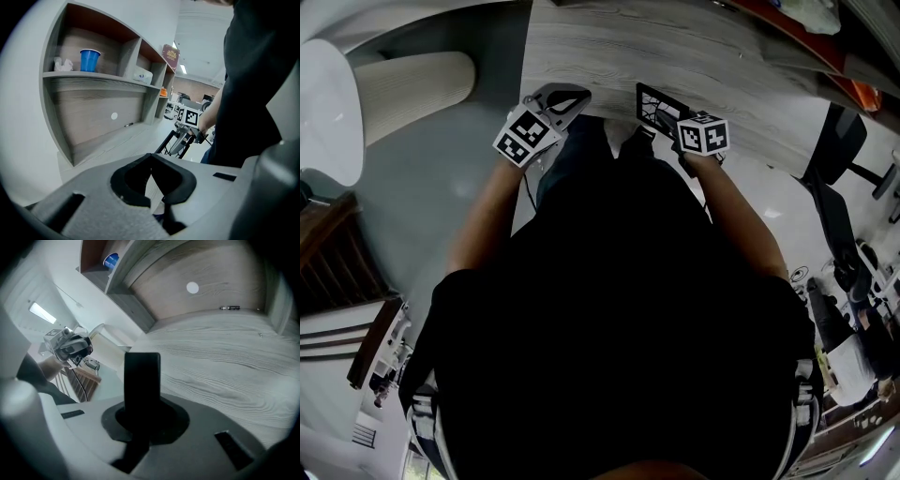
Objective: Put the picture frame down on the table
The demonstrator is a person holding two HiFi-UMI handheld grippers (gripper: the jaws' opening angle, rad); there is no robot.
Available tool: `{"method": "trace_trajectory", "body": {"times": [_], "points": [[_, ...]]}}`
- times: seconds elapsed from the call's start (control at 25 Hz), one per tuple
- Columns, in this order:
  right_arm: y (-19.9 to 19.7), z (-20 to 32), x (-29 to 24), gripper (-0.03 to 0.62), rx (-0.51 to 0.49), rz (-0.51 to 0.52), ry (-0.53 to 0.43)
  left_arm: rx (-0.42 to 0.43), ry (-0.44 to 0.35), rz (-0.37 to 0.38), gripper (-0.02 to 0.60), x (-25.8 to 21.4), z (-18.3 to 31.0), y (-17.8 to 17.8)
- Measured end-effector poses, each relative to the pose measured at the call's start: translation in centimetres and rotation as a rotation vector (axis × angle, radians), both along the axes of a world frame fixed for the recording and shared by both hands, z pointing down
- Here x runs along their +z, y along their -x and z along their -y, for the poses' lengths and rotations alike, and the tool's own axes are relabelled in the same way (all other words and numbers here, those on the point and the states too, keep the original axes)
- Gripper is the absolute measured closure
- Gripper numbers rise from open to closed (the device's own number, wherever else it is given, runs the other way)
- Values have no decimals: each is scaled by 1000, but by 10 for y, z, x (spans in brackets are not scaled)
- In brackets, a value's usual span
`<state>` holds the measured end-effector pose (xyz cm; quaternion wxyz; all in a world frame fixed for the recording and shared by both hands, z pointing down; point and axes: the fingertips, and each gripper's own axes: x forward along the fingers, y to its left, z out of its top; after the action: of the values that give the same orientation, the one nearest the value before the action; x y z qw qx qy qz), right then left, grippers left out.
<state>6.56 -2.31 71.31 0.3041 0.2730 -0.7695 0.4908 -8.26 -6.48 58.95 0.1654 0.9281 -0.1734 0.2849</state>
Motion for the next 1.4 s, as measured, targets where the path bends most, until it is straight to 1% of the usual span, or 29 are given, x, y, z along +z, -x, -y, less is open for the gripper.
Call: {"method": "trace_trajectory", "body": {"times": [0.16, 0.24, 0.48, 0.64, 0.92, 1.16, 1.4], "points": [[5, 0, 9, 577, 12, 16, 42, -4, 39, -11, 565, 5, 4, 5], [7, 0, 12, 577, 21, 16, 58, -2, 45, -12, 565, 5, 5, 9], [13, 5, 23, 577, 14, -3, 78, 35, 52, 21, 565, 13, 7, 20], [17, 3, 28, 577, 35, 9, 112, 59, 61, 33, 565, 20, 7, 21], [13, 9, 40, 577, 79, 28, 149, 78, 62, 32, 565, 27, 17, 13], [11, 14, 46, 574, 107, 39, 174, 80, 73, 35, 565, 31, 20, 13], [6, 17, 51, 571, 153, 54, 210, 101, 77, 35, 565, 33, 18, 7]]}}
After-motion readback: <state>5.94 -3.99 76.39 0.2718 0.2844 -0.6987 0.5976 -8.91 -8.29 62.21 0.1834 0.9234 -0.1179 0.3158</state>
